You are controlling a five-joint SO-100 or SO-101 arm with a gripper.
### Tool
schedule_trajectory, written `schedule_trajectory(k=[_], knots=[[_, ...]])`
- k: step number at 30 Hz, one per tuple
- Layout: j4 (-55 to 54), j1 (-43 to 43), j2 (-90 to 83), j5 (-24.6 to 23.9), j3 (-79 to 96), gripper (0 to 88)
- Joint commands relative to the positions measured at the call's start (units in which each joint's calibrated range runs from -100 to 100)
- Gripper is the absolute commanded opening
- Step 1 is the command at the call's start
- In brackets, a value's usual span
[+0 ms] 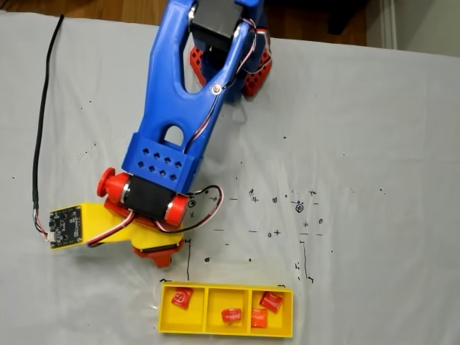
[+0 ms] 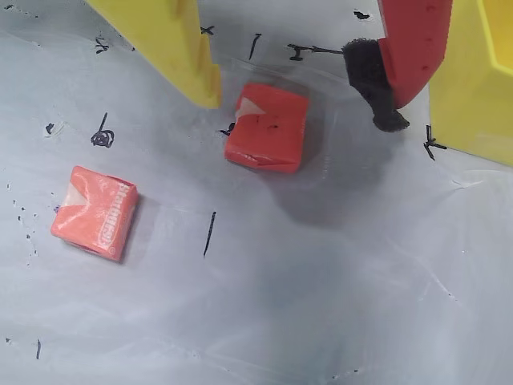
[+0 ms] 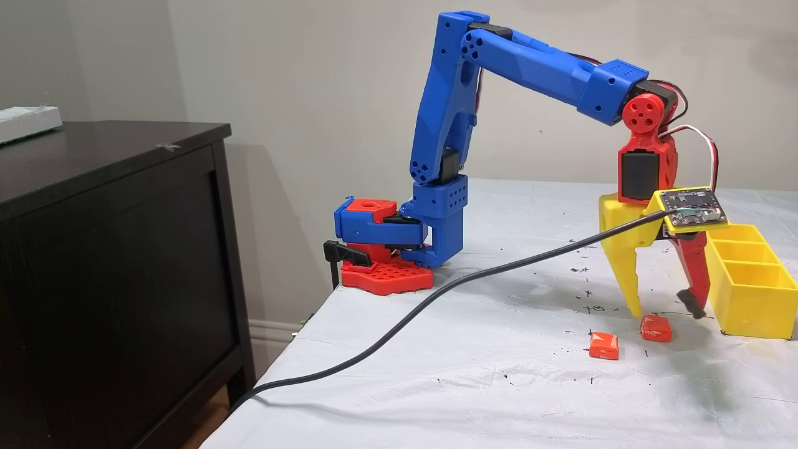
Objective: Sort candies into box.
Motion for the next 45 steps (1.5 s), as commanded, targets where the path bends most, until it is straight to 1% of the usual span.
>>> schedule_trajectory(k=[1, 25, 34, 36, 37, 45], knots=[[-0.86, 0.98, -5.15, 0.63, 0.33, 26.1], [-4.06, -0.65, 2.4, 0.15, -0.13, 24.2], [-4.06, -0.74, 4.18, 0.29, -1.22, 20.3], [-3.97, -0.65, 4.52, 0.2, -1.4, 9.2], [-3.97, -0.65, 4.6, 0.15, -1.49, 5.4], [-3.07, -0.47, 4.43, -0.05, -3.95, 1.4]])
